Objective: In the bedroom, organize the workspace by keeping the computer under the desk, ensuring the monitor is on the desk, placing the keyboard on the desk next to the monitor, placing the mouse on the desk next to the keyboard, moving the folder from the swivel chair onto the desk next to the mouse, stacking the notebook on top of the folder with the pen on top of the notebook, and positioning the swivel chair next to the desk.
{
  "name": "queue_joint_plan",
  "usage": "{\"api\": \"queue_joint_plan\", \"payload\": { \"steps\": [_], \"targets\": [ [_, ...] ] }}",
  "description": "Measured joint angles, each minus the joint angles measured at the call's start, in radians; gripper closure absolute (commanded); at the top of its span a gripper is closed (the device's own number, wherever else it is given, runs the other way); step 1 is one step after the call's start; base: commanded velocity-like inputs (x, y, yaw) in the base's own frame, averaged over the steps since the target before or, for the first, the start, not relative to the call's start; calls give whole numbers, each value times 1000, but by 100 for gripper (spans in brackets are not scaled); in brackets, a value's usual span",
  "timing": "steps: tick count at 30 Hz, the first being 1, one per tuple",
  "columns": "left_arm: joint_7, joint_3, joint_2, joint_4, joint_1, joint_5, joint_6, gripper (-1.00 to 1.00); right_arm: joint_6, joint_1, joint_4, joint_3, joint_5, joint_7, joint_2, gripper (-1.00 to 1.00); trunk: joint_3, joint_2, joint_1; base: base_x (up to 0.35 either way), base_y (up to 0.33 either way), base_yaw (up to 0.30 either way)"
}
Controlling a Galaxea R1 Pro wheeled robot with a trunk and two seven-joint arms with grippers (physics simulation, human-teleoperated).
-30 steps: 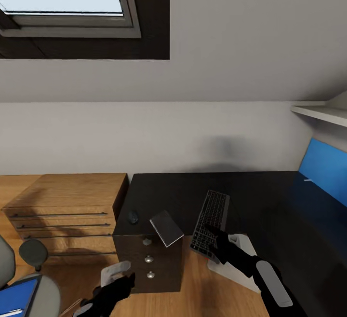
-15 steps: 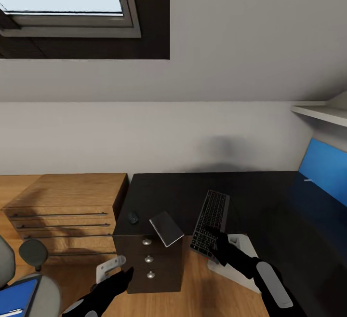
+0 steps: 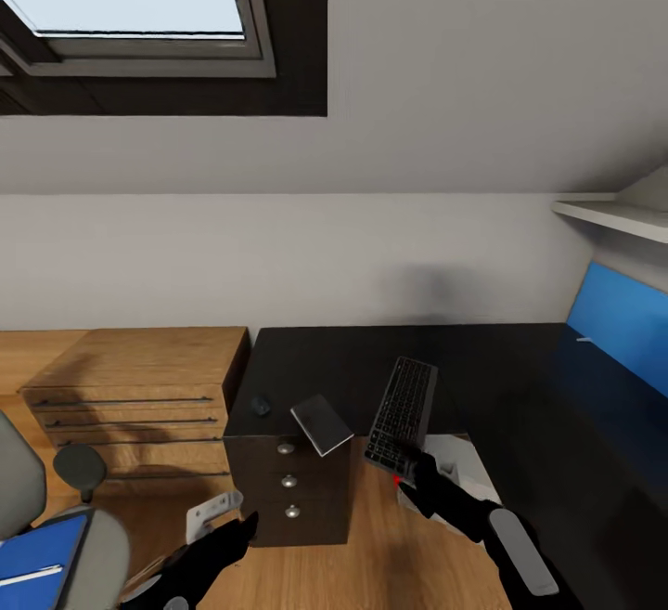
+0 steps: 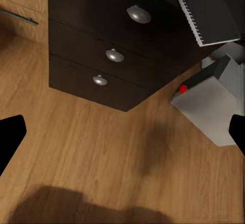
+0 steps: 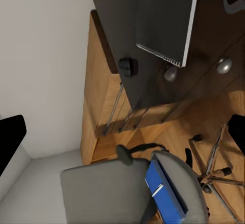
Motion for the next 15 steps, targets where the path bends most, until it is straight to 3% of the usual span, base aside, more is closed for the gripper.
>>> {"api": "queue_joint_plan", "payload": {
  "steps": [4,15],
  "targets": [
    [0,-12,-13,22,0,0,0,-100,-22,0,23,-4,3,12,22,-100,0,0,0,0,0,0],
    [-1,-11,-27,26,0,-1,-1,-100,24,0,26,-11,-10,-12,9,-100,0,0,0,0,0,0]
  ]
}}
